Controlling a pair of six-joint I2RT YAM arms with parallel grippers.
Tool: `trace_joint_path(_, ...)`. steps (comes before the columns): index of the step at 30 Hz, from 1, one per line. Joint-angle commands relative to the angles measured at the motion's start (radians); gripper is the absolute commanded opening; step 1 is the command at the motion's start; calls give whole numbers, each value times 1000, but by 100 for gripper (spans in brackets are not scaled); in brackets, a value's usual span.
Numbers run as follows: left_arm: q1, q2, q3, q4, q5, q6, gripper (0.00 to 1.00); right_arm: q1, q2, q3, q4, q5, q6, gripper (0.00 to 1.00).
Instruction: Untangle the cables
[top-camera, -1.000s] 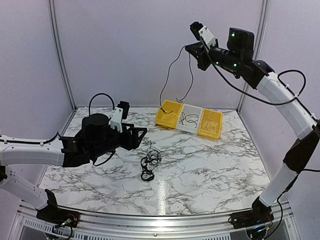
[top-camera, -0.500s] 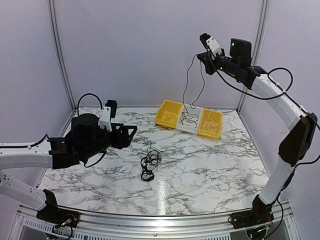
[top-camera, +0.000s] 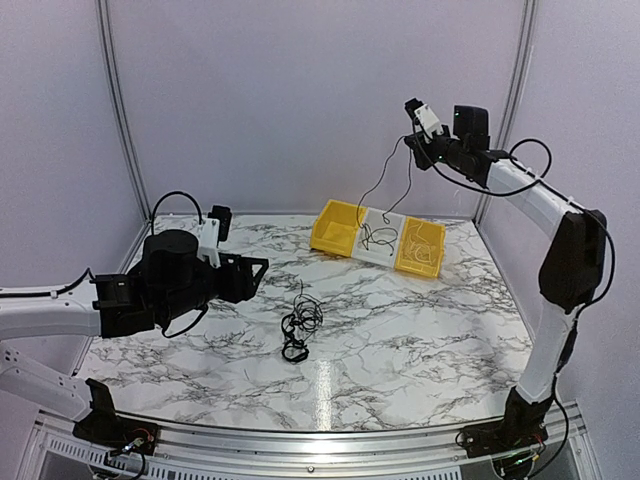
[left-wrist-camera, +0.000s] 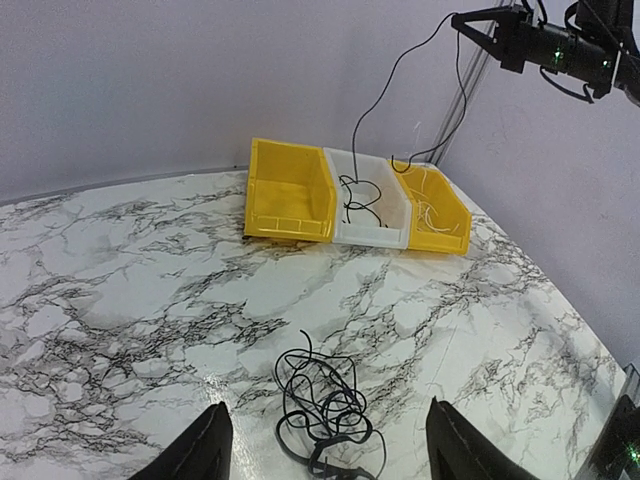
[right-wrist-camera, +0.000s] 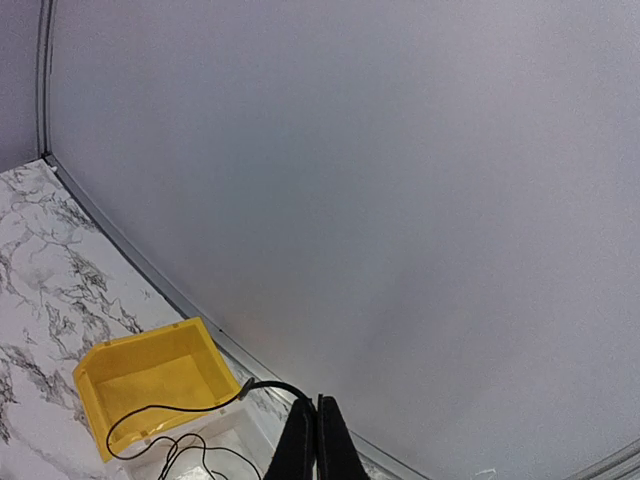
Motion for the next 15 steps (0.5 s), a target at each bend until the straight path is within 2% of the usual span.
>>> trace_joint_path(1, 3, -27, 11, -31, -18, -20, 69, -9, 62, 19, 35, 14, -10, 0)
trace_joint_path(15, 3, -57, -10, -66, -34, -57, 69, -23, 237, 50, 63, 63, -47, 0)
